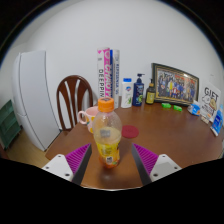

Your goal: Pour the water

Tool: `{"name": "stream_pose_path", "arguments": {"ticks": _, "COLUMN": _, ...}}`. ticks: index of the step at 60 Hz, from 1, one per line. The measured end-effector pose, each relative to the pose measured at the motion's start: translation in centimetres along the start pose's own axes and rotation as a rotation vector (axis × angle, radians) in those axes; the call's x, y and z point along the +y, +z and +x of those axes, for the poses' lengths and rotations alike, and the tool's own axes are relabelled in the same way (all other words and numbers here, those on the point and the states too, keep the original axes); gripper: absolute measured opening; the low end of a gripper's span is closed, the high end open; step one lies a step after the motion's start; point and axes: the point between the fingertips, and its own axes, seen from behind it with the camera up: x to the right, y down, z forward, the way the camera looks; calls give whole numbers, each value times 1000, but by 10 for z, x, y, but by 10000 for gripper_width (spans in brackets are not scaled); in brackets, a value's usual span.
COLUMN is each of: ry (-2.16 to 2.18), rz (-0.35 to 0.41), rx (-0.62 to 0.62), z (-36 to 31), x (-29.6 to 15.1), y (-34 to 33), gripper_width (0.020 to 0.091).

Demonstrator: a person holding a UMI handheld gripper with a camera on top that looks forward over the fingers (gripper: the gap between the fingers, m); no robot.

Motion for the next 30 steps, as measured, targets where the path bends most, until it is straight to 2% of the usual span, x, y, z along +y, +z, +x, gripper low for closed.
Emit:
{"name": "stream_pose_path", "arguments": {"ticks": 9, "ry": 25, "rz": 8, "rx": 23, "z": -2, "x": 2, "y": 50, "gripper_width": 680}}
{"name": "stream_pose_path", "arguments": {"ticks": 11, "ry": 16, "rz": 14, "rx": 15, "z": -5, "x": 2, "y": 56, "gripper_width": 615}}
{"name": "stream_pose_path", "arguments": {"ticks": 14, "ry": -3, "rz": 25, "rx": -8, "z": -13, "x": 0, "y": 62, "gripper_width": 454}}
{"name": "stream_pose_path", "arguments": {"ticks": 17, "ry": -39, "rz": 33, "rx": 3, "z": -14, "x": -3, "y": 65, "gripper_width": 412}}
{"name": "stream_pose_path", "arguments": {"ticks": 18, "ry": -51, "rz": 35, "rx": -4, "z": -15, "x": -3, "y": 64, "gripper_width": 369}}
{"name": "stream_pose_path", "arguments": {"ticks": 20, "ry": -70, "rz": 29, "rx": -6, "z": -16, "x": -3, "y": 65, "gripper_width": 361}}
{"name": "stream_pose_path", "arguments": {"ticks": 21, "ry": -74, "rz": 26, "rx": -6, "z": -16, "x": -3, "y": 65, "gripper_width": 324}}
{"name": "stream_pose_path", "arguments": {"ticks": 22, "ry": -75, "rz": 24, "rx": -3, "z": -14, "x": -4, "y": 65, "gripper_width": 330}}
{"name": "stream_pose_path", "arguments": {"ticks": 23, "ry": -77, "rz": 23, "rx": 3, "z": -13, "x": -6, "y": 65, "gripper_width": 285}}
{"name": "stream_pose_path", "arguments": {"ticks": 30, "ry": -165, "rz": 28, "rx": 91, "z": 10, "x": -30, "y": 62, "gripper_width": 261}}
